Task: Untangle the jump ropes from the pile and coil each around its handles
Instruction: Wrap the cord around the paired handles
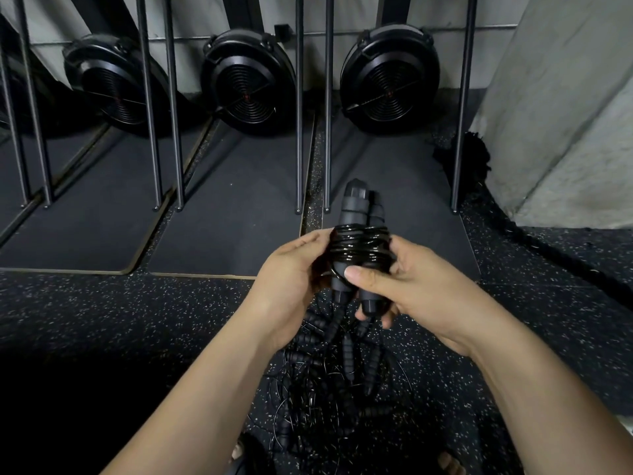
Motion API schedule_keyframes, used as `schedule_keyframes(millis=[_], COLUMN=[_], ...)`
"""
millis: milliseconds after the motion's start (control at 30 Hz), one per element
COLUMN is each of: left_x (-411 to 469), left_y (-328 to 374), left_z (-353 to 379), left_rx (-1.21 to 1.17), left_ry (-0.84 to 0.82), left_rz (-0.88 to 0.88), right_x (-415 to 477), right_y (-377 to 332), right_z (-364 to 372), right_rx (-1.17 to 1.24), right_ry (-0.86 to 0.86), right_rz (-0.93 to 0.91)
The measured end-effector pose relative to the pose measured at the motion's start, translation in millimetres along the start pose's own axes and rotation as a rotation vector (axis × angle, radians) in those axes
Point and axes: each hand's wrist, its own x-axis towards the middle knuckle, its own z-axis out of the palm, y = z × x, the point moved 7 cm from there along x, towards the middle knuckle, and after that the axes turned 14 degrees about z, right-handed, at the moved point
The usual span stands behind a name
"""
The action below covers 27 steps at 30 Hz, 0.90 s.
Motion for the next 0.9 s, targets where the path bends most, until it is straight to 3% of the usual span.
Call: schedule_keyframes(millis=[133, 233, 367, 567, 733, 900], left_x=[-1.6, 0.3, -0.9, -3.6, -10.4, -23.5], left_y=[-4.7, 1.0, 5.5, 8.9, 25.3, 38.0], left_z=[3.7, 3.7, 10.7, 21.9, 34.9, 57.1], left_rx=[0.165, 0.173, 0.112, 0.273, 0.358, 0.366], left_ry=[-0.016, 0.041, 0.022, -0.054, -0.059, -0.078], left_rz=[-0.007, 0.059, 0.057, 0.131, 0.225, 0.236], right_x=[2.9, 3.0, -0.2, -7.7, -24.2, -56.2], right_y=[4.7, 1.9, -5.2, -7.2, -9.7, -13.6], right_z=[-2.1, -12.2, -11.8, -20.9, -24.3, -36.3], right_rx=[-0.152, -0.003, 0.242, 0.243, 0.230, 0.246], right_ry=[0.110, 0.174, 0.107, 0.353, 0.397, 0.402], right_rz=[0.000, -0.038, -0.101, -0.249, -0.339, -0.290])
